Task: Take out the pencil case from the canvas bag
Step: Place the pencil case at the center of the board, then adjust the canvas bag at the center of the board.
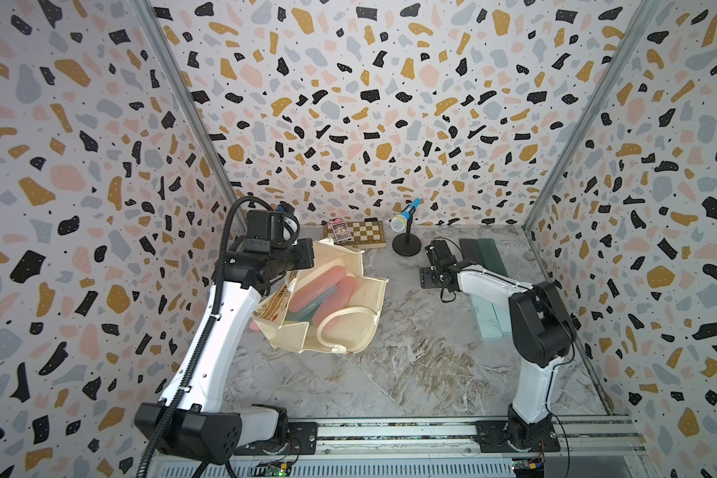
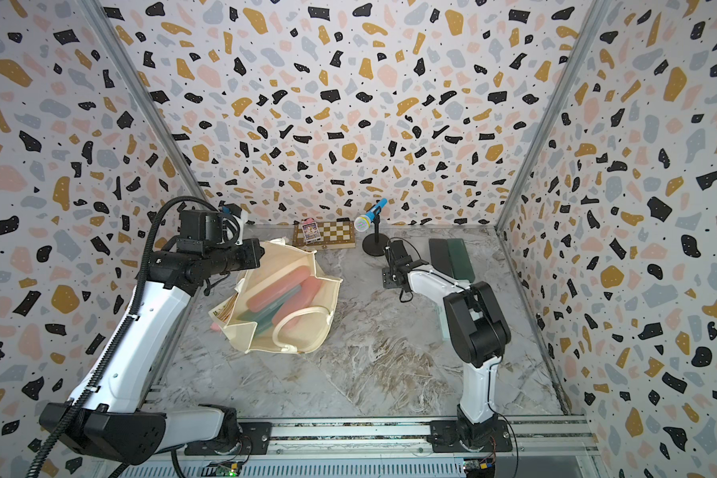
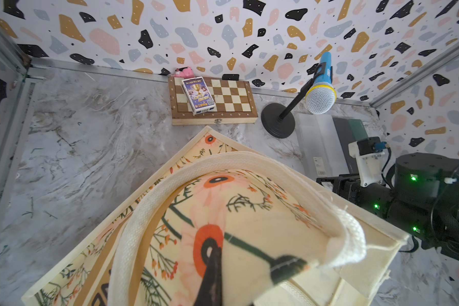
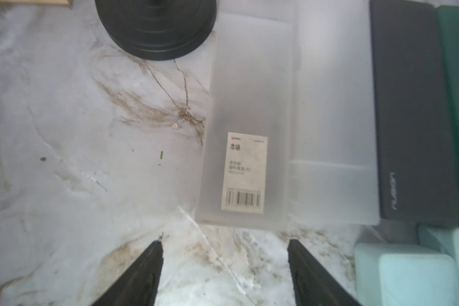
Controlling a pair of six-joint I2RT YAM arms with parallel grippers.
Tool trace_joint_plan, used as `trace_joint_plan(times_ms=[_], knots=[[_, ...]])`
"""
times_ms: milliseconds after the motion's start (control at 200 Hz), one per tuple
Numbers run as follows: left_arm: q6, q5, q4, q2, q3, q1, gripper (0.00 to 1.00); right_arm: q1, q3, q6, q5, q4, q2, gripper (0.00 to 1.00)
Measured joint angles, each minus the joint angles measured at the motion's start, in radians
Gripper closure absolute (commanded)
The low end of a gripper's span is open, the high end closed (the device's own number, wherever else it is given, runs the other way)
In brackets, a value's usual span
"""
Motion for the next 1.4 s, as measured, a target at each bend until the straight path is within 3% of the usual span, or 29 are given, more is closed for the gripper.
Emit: trace_joint_plan(times_ms=[250, 405, 536, 696, 911, 1402], knots=[[0.012, 0.207, 0.018, 0.024, -0.003, 0.002, 1.0, 0.04, -0.318, 0.01, -0.098, 0.129, -0.526, 0.35], [0.012, 0.332, 0.048, 0.056, -0.011, -0.023, 1.0, 0.178, -0.441, -0.056, -0.192, 0.203, -0.818, 0.43], [0.026, 0.379, 0.063, 0.079, -0.011, -0.075, 1.0, 0.33, -0.52, -0.109, -0.272, 0.23, -0.929, 0.5], [0.042, 0.397, 0.07, 0.093, -0.011, -0.118, 1.0, 0.517, -0.587, -0.144, -0.311, 0.236, -0.894, 0.57], [0.048, 0.394, 0.073, 0.104, -0.004, -0.124, 1.0, 0.717, -0.603, -0.163, -0.277, 0.247, -0.758, 0.6], [0.067, 0.335, 0.041, 0.108, 0.032, -0.129, 1.0, 0.714, -0.596, -0.085, -0.106, 0.406, -0.359, 0.68]])
